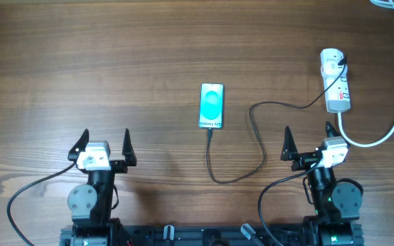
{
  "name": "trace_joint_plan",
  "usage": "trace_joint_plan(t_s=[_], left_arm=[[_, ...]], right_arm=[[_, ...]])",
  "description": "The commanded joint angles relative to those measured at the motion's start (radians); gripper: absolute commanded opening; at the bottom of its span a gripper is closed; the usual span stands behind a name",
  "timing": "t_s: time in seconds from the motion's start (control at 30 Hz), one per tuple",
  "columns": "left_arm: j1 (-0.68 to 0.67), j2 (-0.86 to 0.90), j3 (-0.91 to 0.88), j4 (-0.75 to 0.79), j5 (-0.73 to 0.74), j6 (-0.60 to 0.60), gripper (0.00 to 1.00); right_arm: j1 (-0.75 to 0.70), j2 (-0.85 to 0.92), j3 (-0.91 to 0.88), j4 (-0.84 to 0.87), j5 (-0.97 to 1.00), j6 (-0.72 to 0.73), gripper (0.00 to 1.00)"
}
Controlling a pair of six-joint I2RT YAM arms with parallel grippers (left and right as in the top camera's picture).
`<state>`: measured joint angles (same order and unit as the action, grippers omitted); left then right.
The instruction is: Plug charger to phone and switch on socket
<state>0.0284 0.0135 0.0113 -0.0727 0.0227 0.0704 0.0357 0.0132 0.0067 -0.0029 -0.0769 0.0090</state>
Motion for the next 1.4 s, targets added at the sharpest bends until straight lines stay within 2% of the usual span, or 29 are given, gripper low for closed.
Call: trace_joint_plan(t_s=[0.0,0.33,1.37], left_arm=[[0.011,-0.011,-0.006,-0.006,-0.032,-0.039,1.00],[0.014,-0.011,-0.006,-0.006,-0.026,-0.113,1.00],[0.013,-0.011,-0.006,-0.003,-0.010,-0.112,1.00]], right_arm=[[-0.004,-0.010,-0.002,0.003,0.017,-0.009,1.00],[-0.004,-0.010,-0.002,0.003,0.017,-0.009,1.00],[-0.004,-0.010,-0.002,0.003,0.017,-0.009,1.00]])
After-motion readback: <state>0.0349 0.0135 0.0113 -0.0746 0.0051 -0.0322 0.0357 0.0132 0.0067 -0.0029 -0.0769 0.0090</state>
